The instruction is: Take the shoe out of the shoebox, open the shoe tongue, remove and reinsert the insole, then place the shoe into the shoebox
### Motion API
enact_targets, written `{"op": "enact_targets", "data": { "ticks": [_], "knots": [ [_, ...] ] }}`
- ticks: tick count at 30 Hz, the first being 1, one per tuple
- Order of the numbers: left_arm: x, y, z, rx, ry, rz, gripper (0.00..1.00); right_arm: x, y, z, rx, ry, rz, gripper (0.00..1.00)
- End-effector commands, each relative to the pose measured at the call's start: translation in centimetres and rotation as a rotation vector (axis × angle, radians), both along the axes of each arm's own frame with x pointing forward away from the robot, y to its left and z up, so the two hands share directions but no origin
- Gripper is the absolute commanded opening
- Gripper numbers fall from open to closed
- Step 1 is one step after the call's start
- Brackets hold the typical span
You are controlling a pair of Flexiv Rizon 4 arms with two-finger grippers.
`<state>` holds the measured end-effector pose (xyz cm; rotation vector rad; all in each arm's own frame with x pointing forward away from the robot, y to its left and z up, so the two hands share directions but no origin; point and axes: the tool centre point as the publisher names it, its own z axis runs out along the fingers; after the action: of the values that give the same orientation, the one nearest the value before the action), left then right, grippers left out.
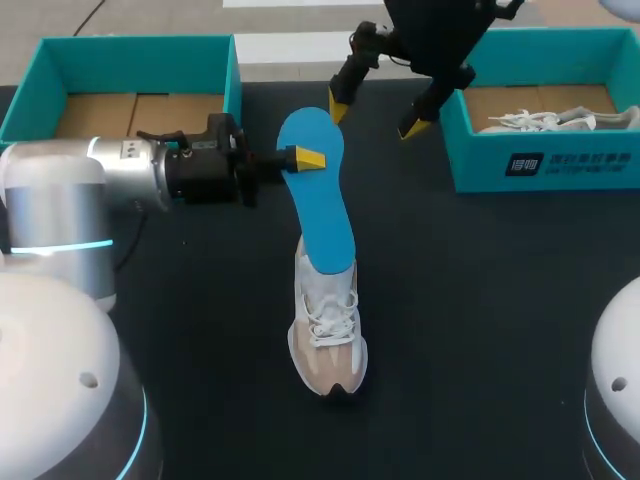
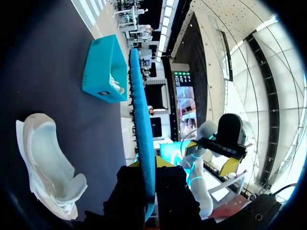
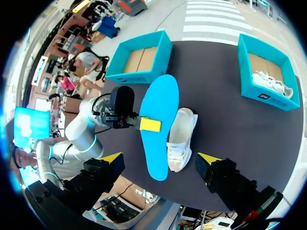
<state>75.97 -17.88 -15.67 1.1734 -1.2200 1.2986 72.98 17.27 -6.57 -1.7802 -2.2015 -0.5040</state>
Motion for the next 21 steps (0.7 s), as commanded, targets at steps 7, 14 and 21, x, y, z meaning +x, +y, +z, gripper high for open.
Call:
{"op": "enact_targets", "data": {
  "ticks": [7, 14, 21],
  "knots": [
    [-0.1, 0.0, 0.0, 0.002, 0.000, 0.001, 0.00, 0.9, 1.3, -0.5, -0.185, -0.067, -0.030, 1.00],
    [-0.1, 0.0, 0.0, 0.002, 0.000, 0.001, 0.00, 1.8, 3.4, -0.9, -0.285, -0.103, -0.045, 1.00],
    [-0.1, 0.0, 0.0, 0.002, 0.000, 0.001, 0.00, 1.8, 5.1, -0.8, -0.350, -0.180, -0.078, 1.00]
  ]
}}
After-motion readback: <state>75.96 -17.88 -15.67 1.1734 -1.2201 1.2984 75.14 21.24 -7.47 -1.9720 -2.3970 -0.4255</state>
